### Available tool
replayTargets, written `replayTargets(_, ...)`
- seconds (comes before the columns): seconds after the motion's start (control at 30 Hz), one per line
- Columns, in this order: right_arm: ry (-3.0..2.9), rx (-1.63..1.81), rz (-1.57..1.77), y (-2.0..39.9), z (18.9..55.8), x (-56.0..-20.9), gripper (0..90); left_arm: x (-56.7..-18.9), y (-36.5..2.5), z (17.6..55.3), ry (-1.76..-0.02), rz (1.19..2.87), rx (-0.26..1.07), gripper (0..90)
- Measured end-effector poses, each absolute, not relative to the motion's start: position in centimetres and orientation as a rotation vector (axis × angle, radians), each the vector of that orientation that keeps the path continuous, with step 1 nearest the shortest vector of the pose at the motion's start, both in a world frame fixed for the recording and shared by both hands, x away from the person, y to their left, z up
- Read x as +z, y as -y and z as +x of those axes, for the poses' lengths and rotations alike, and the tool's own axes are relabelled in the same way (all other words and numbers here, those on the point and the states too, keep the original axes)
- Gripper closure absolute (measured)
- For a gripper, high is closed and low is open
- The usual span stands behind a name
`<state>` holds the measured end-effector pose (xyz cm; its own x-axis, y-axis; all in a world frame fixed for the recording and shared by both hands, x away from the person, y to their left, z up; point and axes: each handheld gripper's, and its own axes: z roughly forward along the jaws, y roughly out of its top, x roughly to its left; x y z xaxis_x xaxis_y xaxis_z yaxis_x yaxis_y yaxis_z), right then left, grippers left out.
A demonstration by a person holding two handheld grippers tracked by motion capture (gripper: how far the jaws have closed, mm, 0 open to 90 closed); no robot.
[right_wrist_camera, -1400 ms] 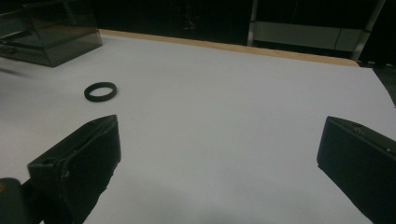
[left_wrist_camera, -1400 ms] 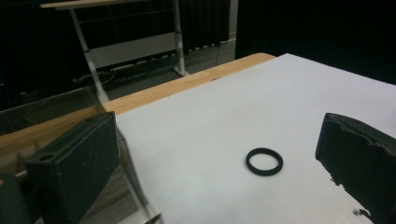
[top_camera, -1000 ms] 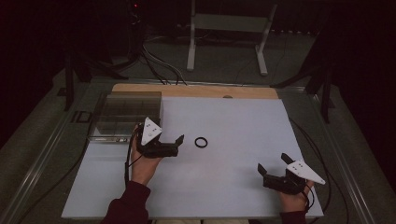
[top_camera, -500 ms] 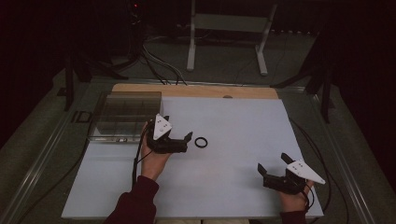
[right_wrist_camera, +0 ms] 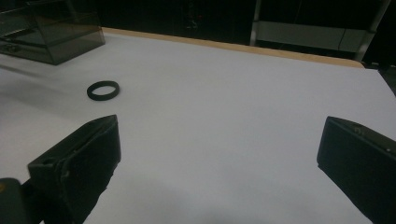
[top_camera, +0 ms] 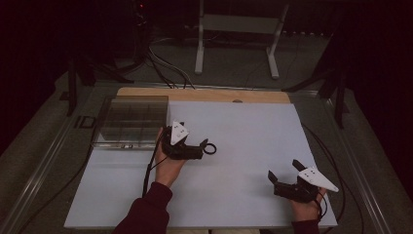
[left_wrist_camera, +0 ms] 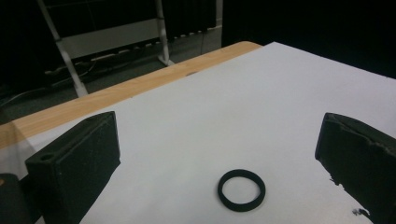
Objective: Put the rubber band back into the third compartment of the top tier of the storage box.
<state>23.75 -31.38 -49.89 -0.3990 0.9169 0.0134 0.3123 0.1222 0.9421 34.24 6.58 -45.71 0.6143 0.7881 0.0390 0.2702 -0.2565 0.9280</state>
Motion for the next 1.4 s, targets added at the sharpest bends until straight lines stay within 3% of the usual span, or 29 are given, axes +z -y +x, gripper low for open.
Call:
replayTargets(0.97,-1.804,1.269,1.185,31.4,23.9,-49.9,0.1,-50.3,-4.3,37.6,-0.998,1.905,0.543,8.3)
replayTargets(1.3,-1.807,1.270,1.189,31.5,24.0,-50.0,0.1,-52.0,-3.7,38.3,-1.083,1.992,0.462,17.6)
replayTargets(1.4,-1.808,1.270,1.189,31.5,24.0,-50.0,0.1,-52.3,-3.4,38.3,-1.099,2.016,0.469,27.6)
